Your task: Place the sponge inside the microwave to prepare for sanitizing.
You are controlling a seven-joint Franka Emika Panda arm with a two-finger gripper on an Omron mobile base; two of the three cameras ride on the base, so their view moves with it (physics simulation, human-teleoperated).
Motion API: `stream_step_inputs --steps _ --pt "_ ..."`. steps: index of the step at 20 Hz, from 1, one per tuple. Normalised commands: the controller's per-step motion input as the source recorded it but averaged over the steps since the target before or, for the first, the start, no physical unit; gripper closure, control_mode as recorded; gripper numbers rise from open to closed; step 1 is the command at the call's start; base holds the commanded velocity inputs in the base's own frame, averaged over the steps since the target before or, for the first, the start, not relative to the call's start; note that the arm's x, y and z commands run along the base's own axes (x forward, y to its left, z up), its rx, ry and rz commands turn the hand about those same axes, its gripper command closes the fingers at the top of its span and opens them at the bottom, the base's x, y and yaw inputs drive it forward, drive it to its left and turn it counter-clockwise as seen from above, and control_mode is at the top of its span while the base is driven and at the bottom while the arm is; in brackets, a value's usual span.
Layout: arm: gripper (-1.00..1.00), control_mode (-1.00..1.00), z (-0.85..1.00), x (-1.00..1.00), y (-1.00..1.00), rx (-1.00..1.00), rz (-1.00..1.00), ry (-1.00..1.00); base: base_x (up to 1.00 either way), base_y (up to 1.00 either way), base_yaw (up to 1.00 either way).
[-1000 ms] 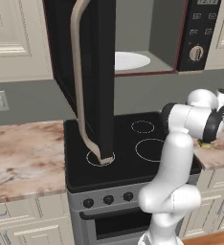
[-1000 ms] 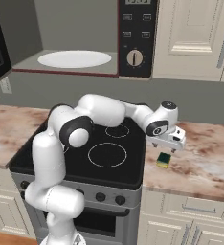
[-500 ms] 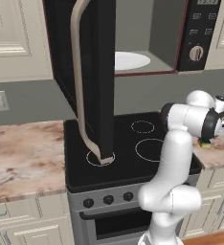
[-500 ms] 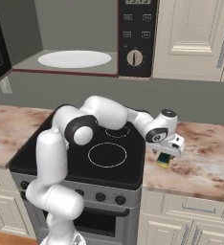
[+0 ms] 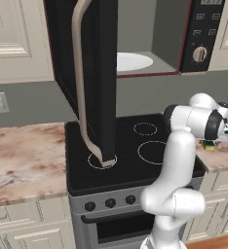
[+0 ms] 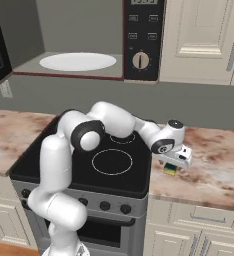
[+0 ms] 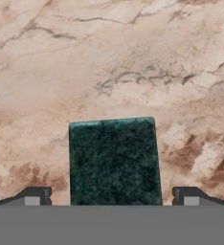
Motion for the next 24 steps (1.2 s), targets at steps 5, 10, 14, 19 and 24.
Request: stream_step_inputs --steps 5,10,14,19,24 --pt "-1.00 -1.00 -0.16 0.00 0.00 0.02 -0.01 0.00 0.00 0.00 0.00" --pt "-1.00 -1.00 -0.25 0.00 0.00 0.00 -0.01 0.00 0.00 0.00 0.00" --pt "-1.00 -1.00 -0.10 0.01 0.00 0.00 0.00 0.00 0.00 0.00 0.00" --pt "1.00 -1.00 -0.01 0.00 0.00 0.00 0.00 0.00 0.00 0.00 0.00" --pt "1.00 -1.00 0.00 0.00 0.00 0.00 0.00 0.00 0.00 0.00 0.00"
